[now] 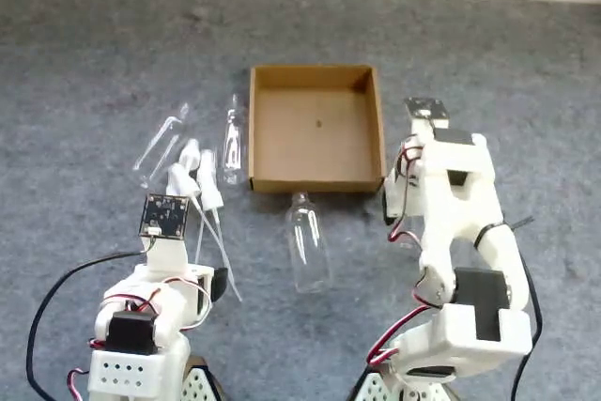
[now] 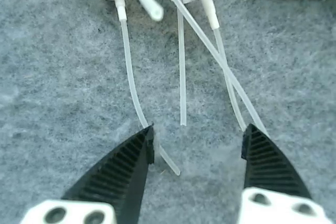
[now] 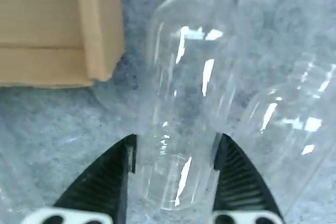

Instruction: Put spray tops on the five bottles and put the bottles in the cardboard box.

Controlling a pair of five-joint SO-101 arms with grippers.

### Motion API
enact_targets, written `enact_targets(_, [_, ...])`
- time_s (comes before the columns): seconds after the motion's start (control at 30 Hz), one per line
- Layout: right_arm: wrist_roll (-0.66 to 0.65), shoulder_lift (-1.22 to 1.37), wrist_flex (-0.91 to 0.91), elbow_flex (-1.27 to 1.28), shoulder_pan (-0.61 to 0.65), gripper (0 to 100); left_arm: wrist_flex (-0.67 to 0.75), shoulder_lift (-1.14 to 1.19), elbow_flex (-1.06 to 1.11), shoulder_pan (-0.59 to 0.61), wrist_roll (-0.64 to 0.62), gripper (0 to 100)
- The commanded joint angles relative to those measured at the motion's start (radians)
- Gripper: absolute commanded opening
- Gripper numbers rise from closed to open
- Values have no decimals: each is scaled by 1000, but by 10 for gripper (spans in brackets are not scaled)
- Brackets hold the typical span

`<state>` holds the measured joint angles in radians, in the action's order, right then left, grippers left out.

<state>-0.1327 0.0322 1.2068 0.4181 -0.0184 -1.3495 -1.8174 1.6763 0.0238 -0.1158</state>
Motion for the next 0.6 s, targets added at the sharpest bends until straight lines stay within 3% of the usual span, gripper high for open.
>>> enact_targets(0.0, [-15,-4,19,-50,4,74,-3,-7,19,-18,-6,217])
enact_targets(0.13, [-15,-18,116,-107,56,81,-3,-7,19,-18,-6,217])
enact_targets(0.3, [-15,-74,189,-142,58,211,-3,-7,19,-18,-6,217])
enact_targets(0.57, [-15,-262,277,-142,-1,224,-3,-7,19,-18,-6,217])
